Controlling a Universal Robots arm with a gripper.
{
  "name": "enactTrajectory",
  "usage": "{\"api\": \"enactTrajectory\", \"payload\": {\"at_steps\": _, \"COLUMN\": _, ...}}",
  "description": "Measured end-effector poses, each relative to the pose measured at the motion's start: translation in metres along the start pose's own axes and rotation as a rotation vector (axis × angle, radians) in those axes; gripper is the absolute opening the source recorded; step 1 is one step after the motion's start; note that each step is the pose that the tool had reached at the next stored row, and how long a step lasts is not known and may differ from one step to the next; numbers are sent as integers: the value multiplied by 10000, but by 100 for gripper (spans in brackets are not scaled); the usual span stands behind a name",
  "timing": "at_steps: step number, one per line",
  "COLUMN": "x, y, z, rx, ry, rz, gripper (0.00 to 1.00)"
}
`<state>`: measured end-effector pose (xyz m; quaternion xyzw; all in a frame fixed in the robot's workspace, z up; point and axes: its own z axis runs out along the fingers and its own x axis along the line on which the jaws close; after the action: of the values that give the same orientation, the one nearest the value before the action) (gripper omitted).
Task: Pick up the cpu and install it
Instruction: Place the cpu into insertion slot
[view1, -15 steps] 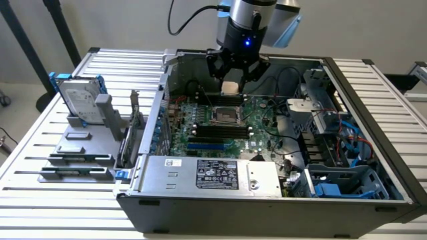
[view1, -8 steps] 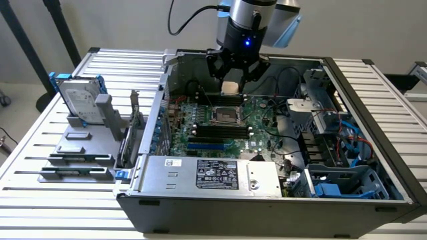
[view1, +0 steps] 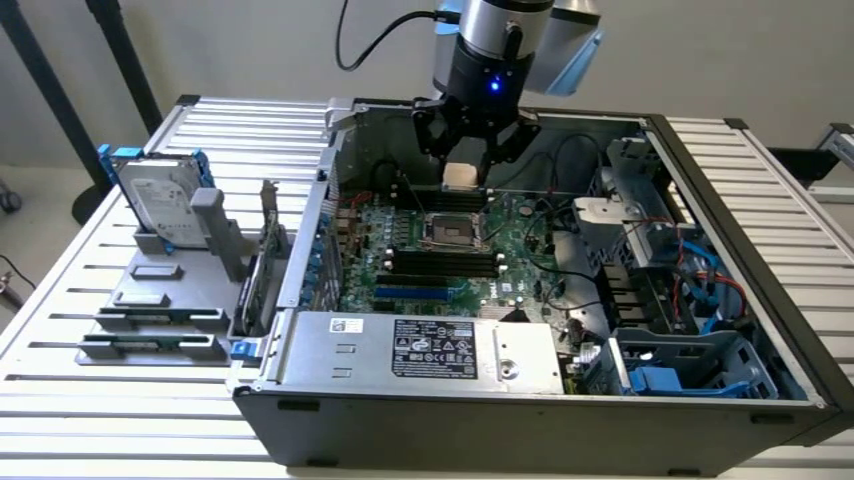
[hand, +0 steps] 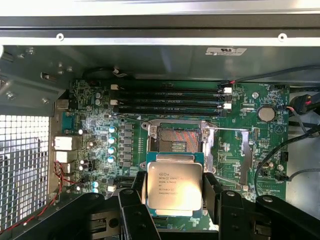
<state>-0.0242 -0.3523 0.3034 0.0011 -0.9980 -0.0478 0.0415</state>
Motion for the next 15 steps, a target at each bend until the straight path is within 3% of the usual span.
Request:
{"api": "enactTrajectory", "payload": {"at_steps": 5, "x": 14, "y": 5, "z": 16, "rx": -25, "ry": -29, "rz": 302, "gripper": 55}}
{"api": "enactTrajectory", "payload": {"at_steps": 15, "x": 8, "y": -4, "z": 101, "rx": -165, "ry": -181, "rz": 1995, "gripper": 55}}
